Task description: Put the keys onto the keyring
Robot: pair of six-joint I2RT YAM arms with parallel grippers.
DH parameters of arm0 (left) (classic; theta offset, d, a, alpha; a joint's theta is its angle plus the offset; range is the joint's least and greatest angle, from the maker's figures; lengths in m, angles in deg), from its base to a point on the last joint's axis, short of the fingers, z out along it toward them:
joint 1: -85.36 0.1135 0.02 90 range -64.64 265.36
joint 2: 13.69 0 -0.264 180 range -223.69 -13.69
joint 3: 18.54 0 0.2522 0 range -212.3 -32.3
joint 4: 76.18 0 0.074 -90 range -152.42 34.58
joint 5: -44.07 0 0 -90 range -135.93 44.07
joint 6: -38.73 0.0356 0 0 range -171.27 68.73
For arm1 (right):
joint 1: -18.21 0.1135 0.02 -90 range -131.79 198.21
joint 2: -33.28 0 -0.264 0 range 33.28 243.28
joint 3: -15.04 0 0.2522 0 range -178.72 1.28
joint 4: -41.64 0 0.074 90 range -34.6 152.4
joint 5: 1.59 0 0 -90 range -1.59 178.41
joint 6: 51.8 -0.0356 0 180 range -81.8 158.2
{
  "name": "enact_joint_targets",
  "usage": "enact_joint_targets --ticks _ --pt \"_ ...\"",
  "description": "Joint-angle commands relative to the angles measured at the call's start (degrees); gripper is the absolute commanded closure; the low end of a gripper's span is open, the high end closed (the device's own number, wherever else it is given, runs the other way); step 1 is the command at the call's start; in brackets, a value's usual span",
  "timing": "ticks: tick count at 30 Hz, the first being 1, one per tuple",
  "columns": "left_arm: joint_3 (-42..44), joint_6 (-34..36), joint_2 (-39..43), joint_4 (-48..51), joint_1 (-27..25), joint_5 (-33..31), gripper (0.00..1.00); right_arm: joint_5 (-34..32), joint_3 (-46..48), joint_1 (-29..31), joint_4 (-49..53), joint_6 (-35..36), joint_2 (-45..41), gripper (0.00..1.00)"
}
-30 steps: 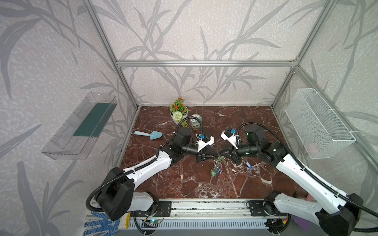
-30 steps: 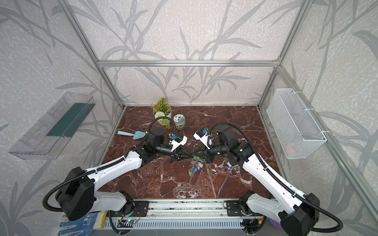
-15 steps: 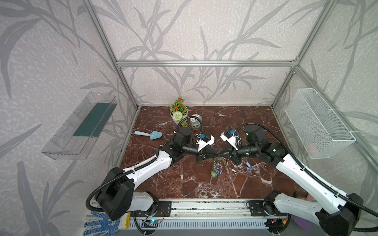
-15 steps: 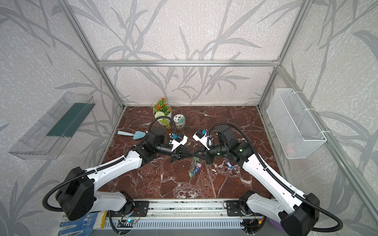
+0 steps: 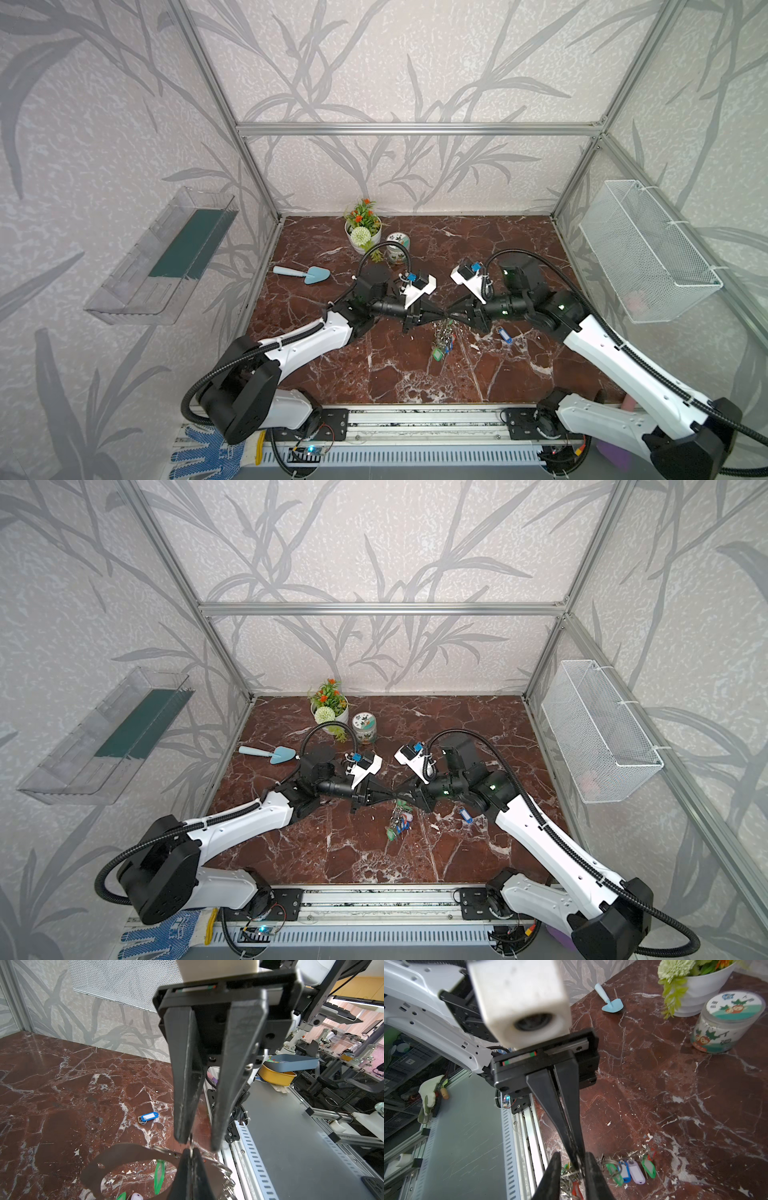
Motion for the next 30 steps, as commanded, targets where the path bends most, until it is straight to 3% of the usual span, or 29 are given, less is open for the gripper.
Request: enact_joint_targets --ticks 1,10,19,30 --pt "1.1 -5.5 -0.1 -11.7 -0.2 -1.0 1.00 1.9 1.9 -1.6 -4.1 -3.7 -4.4 0.70" --pt "3.9 -11.5 -0.9 -21.9 -0.4 -3.8 1.00 5.1 11.7 -8.8 -16.1 -14.5 -10.8 0.63" --pt "7.1 -20.7 -2.7 -37.3 -1.6 -10.9 1.00 8.4 17.5 -8.9 -27.7 -20.7 -11.4 0.63" --pt "10.8 -26.1 -4.6 -49.7 -3.7 -18.3 1.00 10.3 19.1 -9.1 -34.9 -24.2 -10.3 0.75"
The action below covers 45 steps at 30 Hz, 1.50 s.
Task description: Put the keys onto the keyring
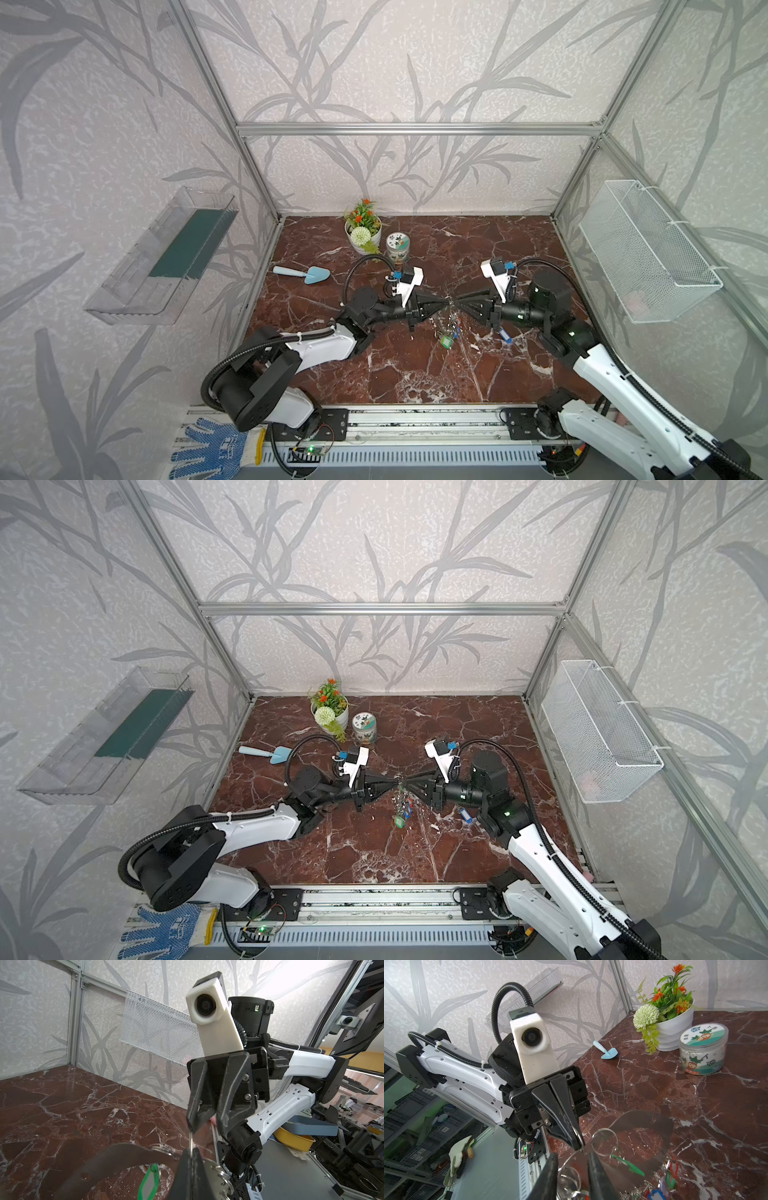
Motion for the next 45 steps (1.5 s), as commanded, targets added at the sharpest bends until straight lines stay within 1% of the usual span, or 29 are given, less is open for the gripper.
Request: enact_joint_targets --ticks 1,5,9,13,20,29,37,40,42,45 --pt "0.5 -3.4 -0.9 -11.8 -1.0 -3.7 1.00 2.2 0.6 -0.2 -6.1 -2.5 0.5 0.76" --pt "-0.2 -2.9 -1.7 -12.1 -1.6 -2.7 1.00 2.8 0.6 -0.3 -8.1 -3.3 1.8 0.79" --pt "-0.3 -2.8 -1.7 -12.1 -1.8 -3.9 1.00 3.2 0.6 -0.3 -8.9 -3.4 2.4 0.80" --pt "-0.2 -3.1 -0.7 -12.1 -1.9 -5.5 1.00 3.0 1.0 -0.4 -9.2 -3.4 1.9 0.80" --pt "0.1 -3.1 1.0 -12.1 -2.2 -6.4 1.00 3.4 2.1 -1.5 -11.0 -4.4 2.2 0.77" --pt "0.2 -2.9 1.2 -12.1 -2.8 -7.0 1.00 5.0 2.5 -1.9 -13.8 -5.8 3.7 0.78" --pt "-0.3 -3.1 0.5 -12.1 -3.0 -7.3 1.00 5.8 3.8 -1.9 -16.1 -6.9 4.1 0.90" --pt "-0.3 -3.5 0.1 -12.2 -2.9 -7.4 1.00 6.0 4.1 -1.9 -16.1 -6.7 4.0 0.99" --pt "-0.7 -4.3 -0.3 -12.2 -2.7 -7.3 1.00 5.7 4.0 -1.9 -15.1 -6.2 3.9 1.00" --pt "-1.3 -6.1 -1.0 -10.9 -1.7 -6.0 1.00 4.7 3.3 -1.9 -11.2 -3.4 3.4 1.00"
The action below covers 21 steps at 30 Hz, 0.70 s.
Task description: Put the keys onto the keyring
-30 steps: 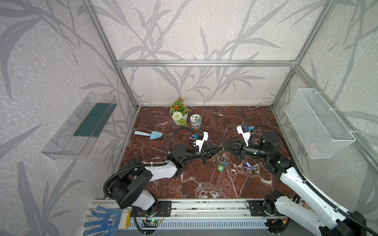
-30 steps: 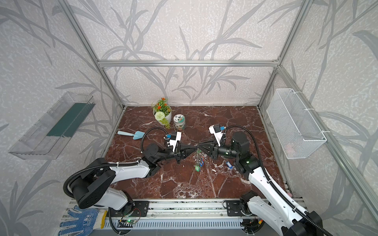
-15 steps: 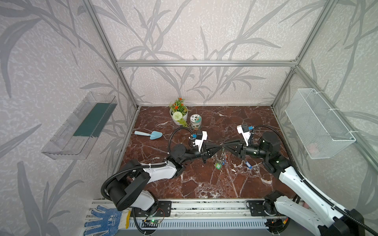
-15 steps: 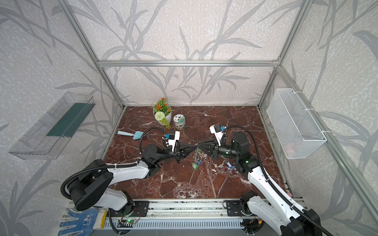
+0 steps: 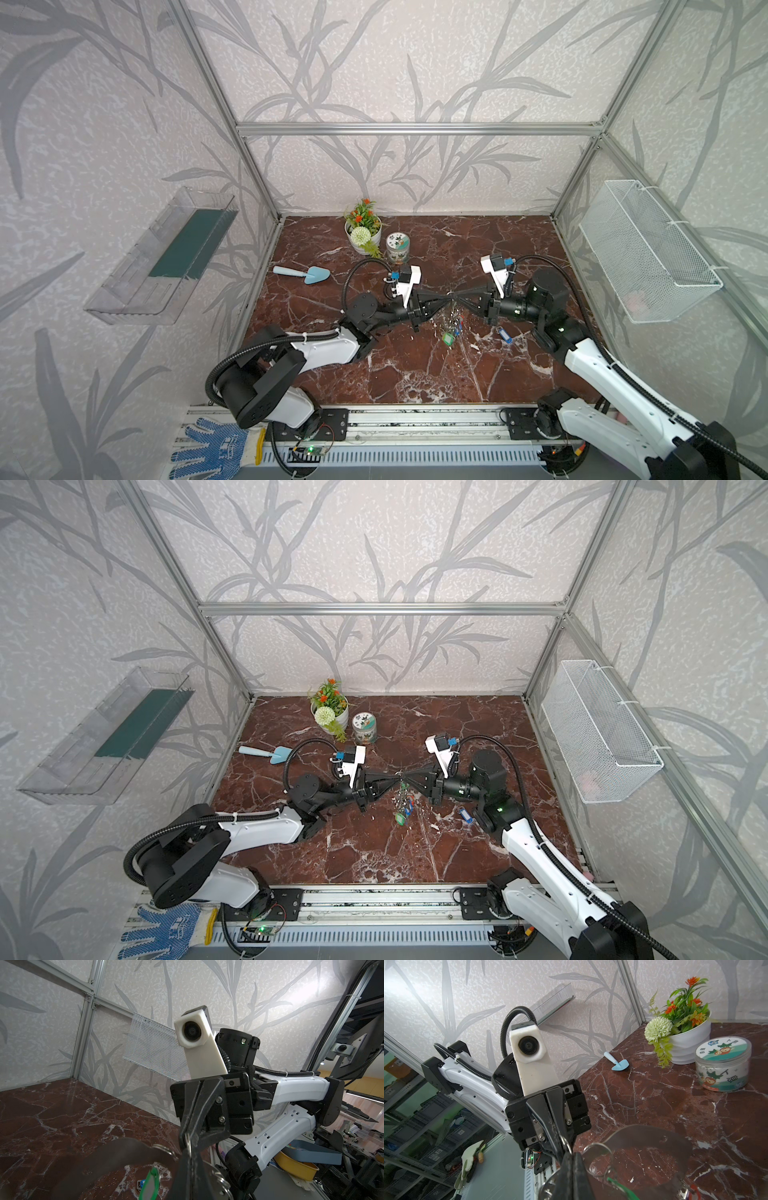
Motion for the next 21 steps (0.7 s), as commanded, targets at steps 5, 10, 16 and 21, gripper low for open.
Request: enact_joint_targets --ticks 5,10,16,21 --pt "-1.9 0.5 1.6 3.8 2.4 4.5 1.00 -1.6 -1.6 -0.2 6.0 4.7 -1.6 1.00" --pt "-3.6 11.0 5.7 22.9 3.1 8.7 0.98 -3.7 -5.2 -0.2 13.8 10.8 -0.4 1.00" --pt "-4.8 15.1 7.5 30.3 3.6 9.4 0.90 -3.5 -6.9 0.0 16.4 12.8 -0.3 1.00" --pt "-5.9 15.9 7.1 31.6 4.2 11.9 0.84 -3.6 -8.7 0.3 19.6 15.1 -0.2 1.00"
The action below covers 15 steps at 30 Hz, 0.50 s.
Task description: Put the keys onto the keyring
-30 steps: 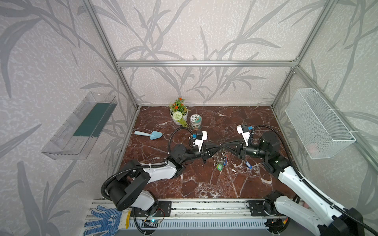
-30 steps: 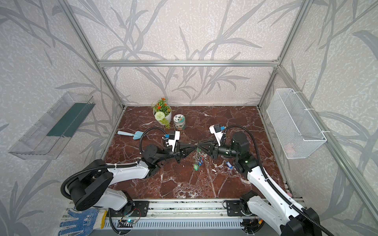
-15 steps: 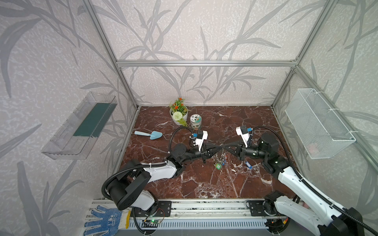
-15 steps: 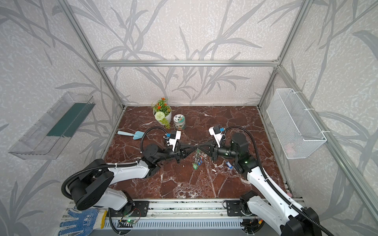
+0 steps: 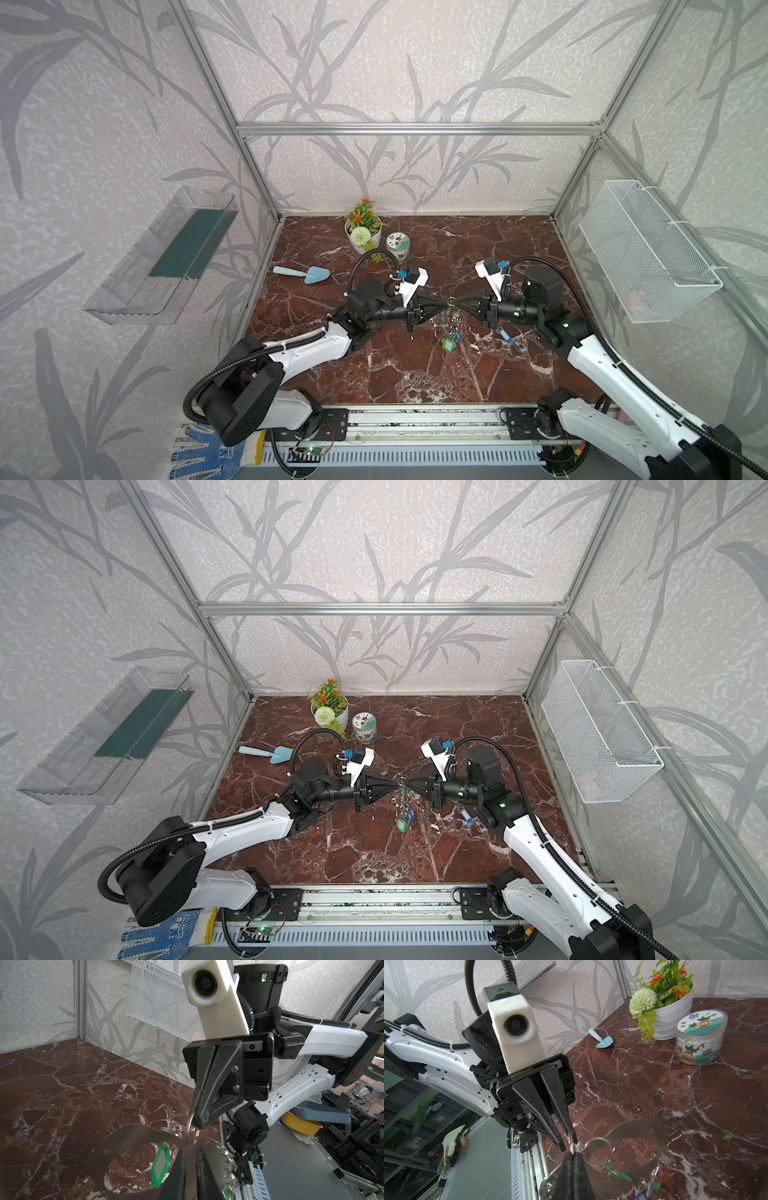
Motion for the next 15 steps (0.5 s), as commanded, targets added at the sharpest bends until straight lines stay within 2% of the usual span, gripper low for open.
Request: enact_joint_targets --ticks 1,8,10,12,15 --pt "-2.3 2.4 0.6 2.4 0.2 3.3 0.83 -0.1 -3.6 -0.1 1.0 2.7 -0.3 1.00" --pt "-2.4 3.0 1.0 2.4 1.9 4.0 0.72 0.9 -3.8 0.6 2.0 3.8 0.3 1.00" --pt "-2.8 3.9 1.6 4.0 2.9 6.0 0.70 1.2 -4.0 0.6 2.2 4.0 0.3 1.00" --pt "-4.2 7.0 2.1 8.2 3.3 8.5 0.67 1.3 -4.0 0.9 2.5 4.3 0.4 1.00" --pt "-7.2 13.3 2.9 18.6 3.3 8.9 0.65 1.7 -4.2 1.2 2.7 4.6 0.5 1.00"
